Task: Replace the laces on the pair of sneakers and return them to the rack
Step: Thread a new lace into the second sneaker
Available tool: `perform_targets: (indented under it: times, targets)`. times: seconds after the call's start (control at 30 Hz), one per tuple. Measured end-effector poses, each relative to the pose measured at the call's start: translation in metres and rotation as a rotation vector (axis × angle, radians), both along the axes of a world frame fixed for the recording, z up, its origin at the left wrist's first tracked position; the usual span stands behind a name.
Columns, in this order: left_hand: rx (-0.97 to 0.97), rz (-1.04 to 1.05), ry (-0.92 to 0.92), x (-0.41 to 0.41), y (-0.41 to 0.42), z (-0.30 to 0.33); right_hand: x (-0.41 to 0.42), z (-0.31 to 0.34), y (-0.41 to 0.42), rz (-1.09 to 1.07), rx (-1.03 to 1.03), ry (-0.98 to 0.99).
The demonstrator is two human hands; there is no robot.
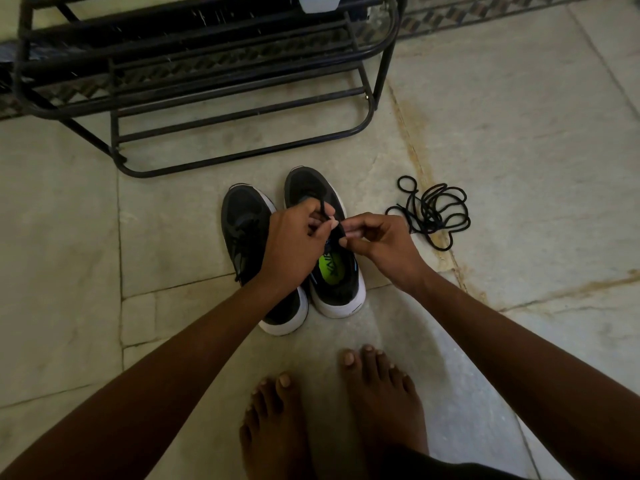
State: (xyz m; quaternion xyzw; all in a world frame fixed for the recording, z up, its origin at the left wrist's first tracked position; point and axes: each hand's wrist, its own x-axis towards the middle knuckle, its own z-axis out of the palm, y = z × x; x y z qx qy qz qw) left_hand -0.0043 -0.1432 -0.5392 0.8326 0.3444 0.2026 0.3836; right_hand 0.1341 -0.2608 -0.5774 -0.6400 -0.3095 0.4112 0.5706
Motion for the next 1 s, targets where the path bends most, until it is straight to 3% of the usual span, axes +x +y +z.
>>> perform_targets:
  times: [0.3, 0.7, 1.0]
  targets:
    - [0.045, -0.093, 0.07, -0.002, 0.002, 0.003, -0.001, 0.0, -0.001, -0.013, -0.004, 0.092]
    - [-0.202, 0.01, -0.036, -0.003, 0.007, -0.006, 0.003, -0.001, -0.001, 0.019, -0.008, 0.152]
    - [-0.125, 0.064, -0.083, -0.004, -0.001, -0.011, 0.002, 0.0, -0.002, 0.021, -0.004, 0.169]
